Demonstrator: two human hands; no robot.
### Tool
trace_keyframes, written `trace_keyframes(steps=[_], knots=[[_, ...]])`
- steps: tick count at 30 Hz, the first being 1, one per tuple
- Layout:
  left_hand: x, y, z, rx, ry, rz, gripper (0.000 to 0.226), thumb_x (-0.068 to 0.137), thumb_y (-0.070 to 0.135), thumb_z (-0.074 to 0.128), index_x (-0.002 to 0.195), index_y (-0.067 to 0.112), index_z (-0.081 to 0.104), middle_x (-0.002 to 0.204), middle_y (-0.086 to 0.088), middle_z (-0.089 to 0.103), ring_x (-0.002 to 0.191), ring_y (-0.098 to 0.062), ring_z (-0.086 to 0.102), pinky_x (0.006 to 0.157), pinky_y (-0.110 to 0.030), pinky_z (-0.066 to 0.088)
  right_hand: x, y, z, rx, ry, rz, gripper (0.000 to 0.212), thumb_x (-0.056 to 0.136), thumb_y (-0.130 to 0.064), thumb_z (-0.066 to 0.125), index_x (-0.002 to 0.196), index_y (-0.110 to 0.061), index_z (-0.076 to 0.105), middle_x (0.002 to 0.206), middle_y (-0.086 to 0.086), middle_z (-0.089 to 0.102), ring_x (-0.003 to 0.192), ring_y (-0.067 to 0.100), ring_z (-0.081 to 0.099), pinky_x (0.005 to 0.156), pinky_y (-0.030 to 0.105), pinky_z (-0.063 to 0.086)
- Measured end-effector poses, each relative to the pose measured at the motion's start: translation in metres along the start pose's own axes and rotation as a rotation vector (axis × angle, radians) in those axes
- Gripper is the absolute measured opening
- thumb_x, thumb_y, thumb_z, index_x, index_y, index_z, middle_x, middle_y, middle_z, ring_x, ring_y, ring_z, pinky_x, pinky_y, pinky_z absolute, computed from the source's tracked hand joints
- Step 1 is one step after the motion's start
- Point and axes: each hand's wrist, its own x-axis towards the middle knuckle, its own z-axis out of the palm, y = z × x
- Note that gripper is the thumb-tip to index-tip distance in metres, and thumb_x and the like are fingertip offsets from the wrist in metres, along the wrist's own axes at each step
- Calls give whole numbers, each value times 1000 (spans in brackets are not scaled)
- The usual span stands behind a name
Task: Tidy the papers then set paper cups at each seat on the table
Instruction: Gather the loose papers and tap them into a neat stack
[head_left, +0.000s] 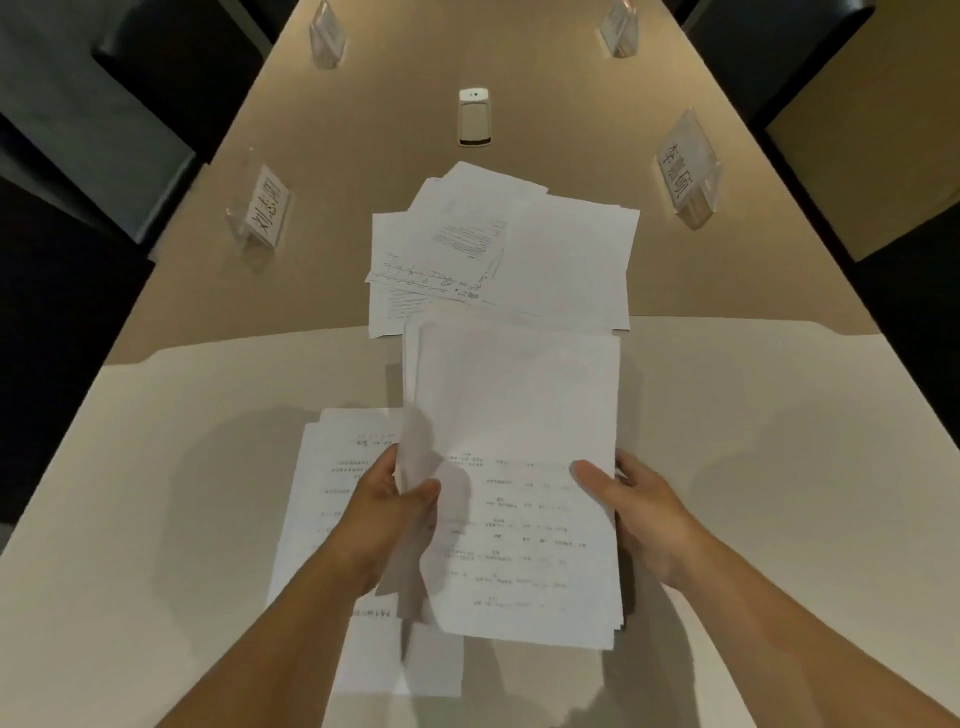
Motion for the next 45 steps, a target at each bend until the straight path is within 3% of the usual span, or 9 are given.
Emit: trace_keyframes(steps=[3, 7, 13, 18, 25, 30, 35, 41, 45], knots=[[-13, 1, -8, 59, 75, -3, 30, 91, 7, 62, 113, 28, 64, 98, -8, 75, 86, -33, 73, 77, -53, 61, -5, -2, 19, -105, -143, -21, 25, 91, -18, 67, 116, -14, 68, 113, 5, 75, 99, 22, 73, 80, 34, 59], [-19, -9, -26, 206, 194, -38, 12, 90, 20, 63, 102, 20, 66, 96, -8, 73, 82, -27, 70, 81, -47, 60, -6, 5, 47, -222, 28, -64, 12, 91, -16, 67, 103, -18, 72, 95, -1, 78, 81, 16, 76, 61, 25, 57], [5, -49, -91, 739, 554, -240, 57, 89, 44, 54, 135, 11, 49, 130, -17, 54, 115, -39, 54, 91, -44, 50, -6, 29, 62, -354, 97, -61, 10, 90, -17, 68, 100, -21, 70, 87, -7, 76, 71, 7, 74, 55, 18, 54], [15, -66, -103, 842, 474, -303, 54, 90, 46, 54, 130, 11, 46, 130, -15, 44, 118, -36, 44, 82, -35, 36, -1, 54, 81, -373, 171, 17, 17, 90, -14, 68, 107, -11, 69, 93, 5, 74, 80, 20, 72, 62, 28, 55], [16, -63, -99, 717, 325, -191, 48, 92, 30, 52, 137, 16, 44, 140, -9, 37, 121, -33, 38, 91, -37, 46, 10, 71, 119, -557, 312, -20, 32, 87, -14, 69, 118, -10, 63, 106, 7, 70, 90, 22, 67, 78, 31, 57], [21, -62, -101, 561, 241, -117, 31, 81, 21, 51, 105, 3, 57, 111, -26, 55, 67, -14, 53, 52, -20, 44, 17, 74, 144, -715, 357, -37, 46, 81, -29, 71, 121, -11, 58, 116, 12, 60, 91, 24, 65, 78, 35, 59], [20, -58, -99, 507, 205, -75, 20, 82, 16, 52, 98, 11, 63, 106, -14, 65, 81, -26, 69, 57, -26, 54, 17, 69, 147, -539, 463, 8, 38, 86, -19, 68, 115, -11, 45, 100, 6, 59, 78, 17, 60, 49, 23, 46], [17, -57, -98, 501, 174, -25, 21, 85, 2, 48, 99, 0, 63, 99, -19, 70, 71, -20, 61, 57, -27, 46, 17, 62, 138, -383, 401, 153, 24, 74, -16, 73, 96, -10, 66, 91, 10, 72, 83, 30, 70, 79, 47, 61], [16, -53, -95, 510, 130, -20, 23, 85, 1, 48, 97, 7, 67, 97, -11, 74, 87, -28, 71, 76, -41, 60, 12, 56, 135, -341, 368, 84, 24, 81, 0, 62, 98, -17, 59, 97, 8, 68, 86, 28, 67, 76, 39, 59]])
